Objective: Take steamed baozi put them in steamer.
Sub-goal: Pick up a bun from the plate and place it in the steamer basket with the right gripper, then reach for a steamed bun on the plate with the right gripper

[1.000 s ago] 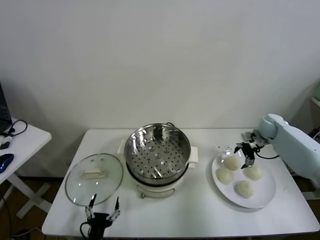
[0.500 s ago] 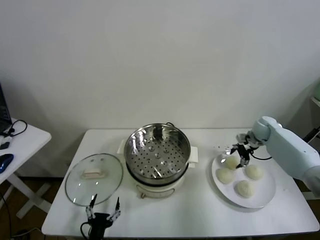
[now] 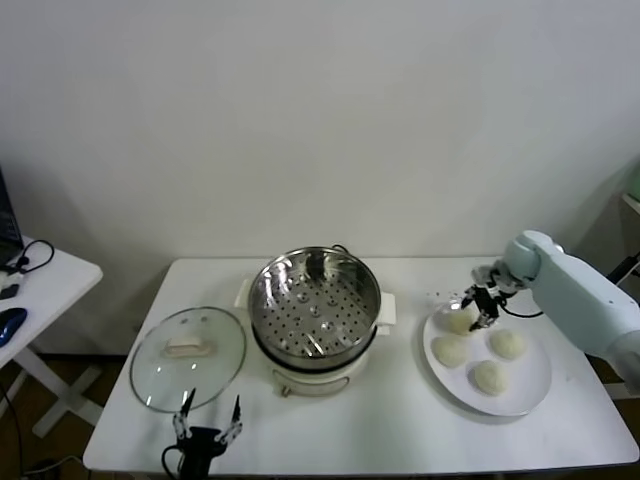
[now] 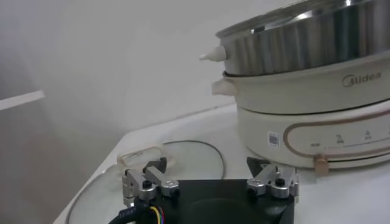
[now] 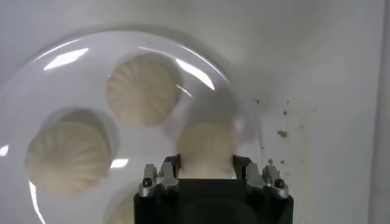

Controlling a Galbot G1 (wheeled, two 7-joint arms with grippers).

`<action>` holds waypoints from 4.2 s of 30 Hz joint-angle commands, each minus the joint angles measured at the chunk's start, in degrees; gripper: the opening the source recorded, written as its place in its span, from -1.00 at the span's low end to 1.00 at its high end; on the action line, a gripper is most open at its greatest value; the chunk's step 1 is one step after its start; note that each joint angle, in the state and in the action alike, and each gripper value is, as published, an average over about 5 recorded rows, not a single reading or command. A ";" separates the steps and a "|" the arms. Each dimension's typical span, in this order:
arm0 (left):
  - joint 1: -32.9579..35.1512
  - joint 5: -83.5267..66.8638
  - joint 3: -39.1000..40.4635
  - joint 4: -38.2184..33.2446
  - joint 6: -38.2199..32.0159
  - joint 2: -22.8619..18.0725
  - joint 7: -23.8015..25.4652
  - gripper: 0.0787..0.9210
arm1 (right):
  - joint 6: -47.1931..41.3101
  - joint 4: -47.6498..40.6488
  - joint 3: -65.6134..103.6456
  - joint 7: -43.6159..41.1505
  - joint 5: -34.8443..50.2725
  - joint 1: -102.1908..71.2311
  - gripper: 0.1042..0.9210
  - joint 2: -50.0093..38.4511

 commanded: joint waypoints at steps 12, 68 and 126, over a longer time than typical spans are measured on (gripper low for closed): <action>0.54 0.12 0.09 -0.75 -0.05 0.26 -0.08 0.77 | 9.79 18.93 -38.45 0.87 28.09 46.95 0.18 2.63; -0.44 1.40 -0.56 0.47 -2.15 -0.01 -0.36 0.77 | 42.85 -17.24 -33.35 11.84 1.41 20.04 0.20 42.07; 0.22 3.42 -0.28 1.57 -2.89 0.34 -0.38 0.77 | -24.39 32.76 -65.31 21.56 43.27 35.98 0.76 -6.87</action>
